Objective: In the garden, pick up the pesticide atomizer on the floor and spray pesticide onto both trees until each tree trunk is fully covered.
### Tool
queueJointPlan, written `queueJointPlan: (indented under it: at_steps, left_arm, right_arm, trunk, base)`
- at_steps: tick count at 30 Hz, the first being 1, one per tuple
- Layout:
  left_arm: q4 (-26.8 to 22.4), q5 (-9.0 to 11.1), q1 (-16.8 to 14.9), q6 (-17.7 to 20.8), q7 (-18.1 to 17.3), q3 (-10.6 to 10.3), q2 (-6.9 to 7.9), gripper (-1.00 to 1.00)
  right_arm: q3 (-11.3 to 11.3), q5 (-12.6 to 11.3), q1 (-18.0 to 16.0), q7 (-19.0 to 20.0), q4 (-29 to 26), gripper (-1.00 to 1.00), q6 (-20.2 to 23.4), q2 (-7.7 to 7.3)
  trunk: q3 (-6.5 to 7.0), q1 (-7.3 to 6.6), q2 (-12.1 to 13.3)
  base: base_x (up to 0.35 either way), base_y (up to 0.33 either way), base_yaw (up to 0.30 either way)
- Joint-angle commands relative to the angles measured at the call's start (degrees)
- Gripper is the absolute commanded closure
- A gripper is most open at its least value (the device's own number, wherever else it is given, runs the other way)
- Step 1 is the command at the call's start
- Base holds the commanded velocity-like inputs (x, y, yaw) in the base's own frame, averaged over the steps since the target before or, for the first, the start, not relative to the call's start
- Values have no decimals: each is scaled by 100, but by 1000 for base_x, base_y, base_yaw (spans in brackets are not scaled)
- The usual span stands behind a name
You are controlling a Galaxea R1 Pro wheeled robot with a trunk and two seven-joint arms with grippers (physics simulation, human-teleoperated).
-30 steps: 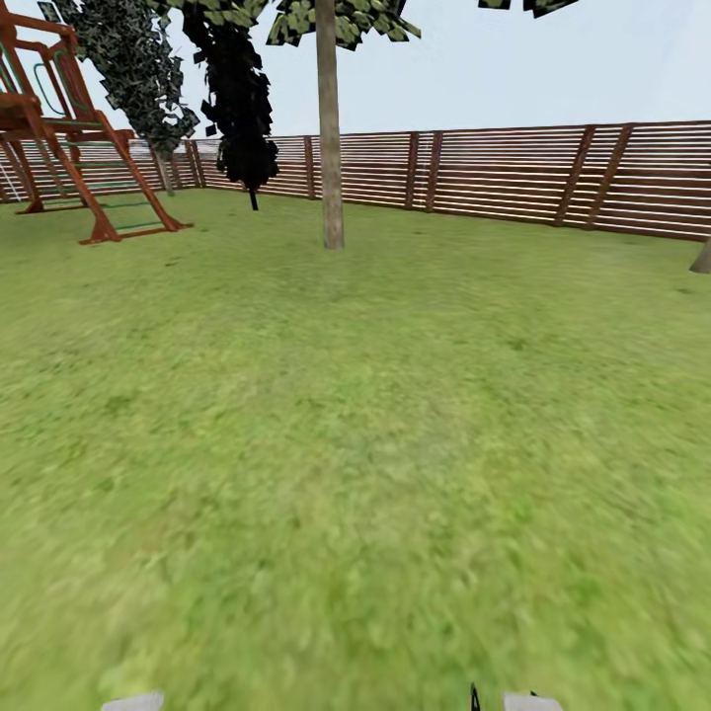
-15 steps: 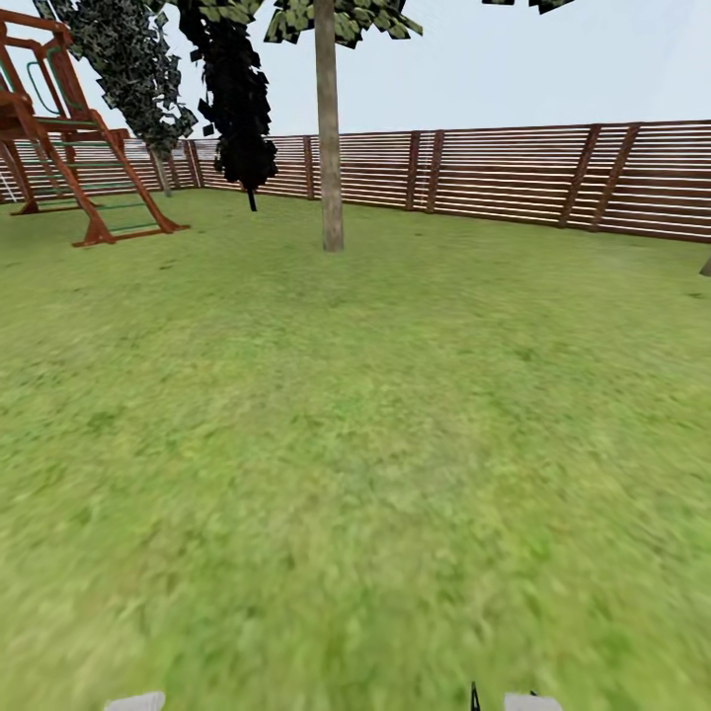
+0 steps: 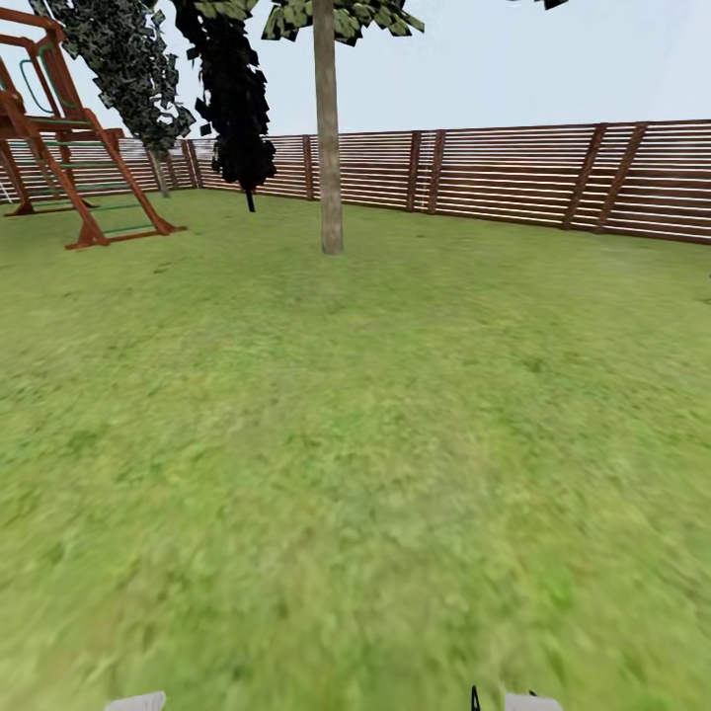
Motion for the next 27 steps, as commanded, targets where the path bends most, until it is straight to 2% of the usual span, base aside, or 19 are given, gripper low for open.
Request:
queueJointPlan:
  at_steps: [1, 27]
  left_arm:
    - [-2, 1, 0, 0, -1, 2, -1, 100]
    - [-1, 0, 0, 0, -1, 3, -2, 100]
  right_arm:
    - [0, 0, 0, 0, 0, -100, 0, 0]
    - [0, 0, 0, 0, 0, -100, 0, 0]
  trunk:
    - [0, 0, 0]
    - [0, 0, 0]
  base:
    - [339, 0, 0]
    - [339, 0, 0]
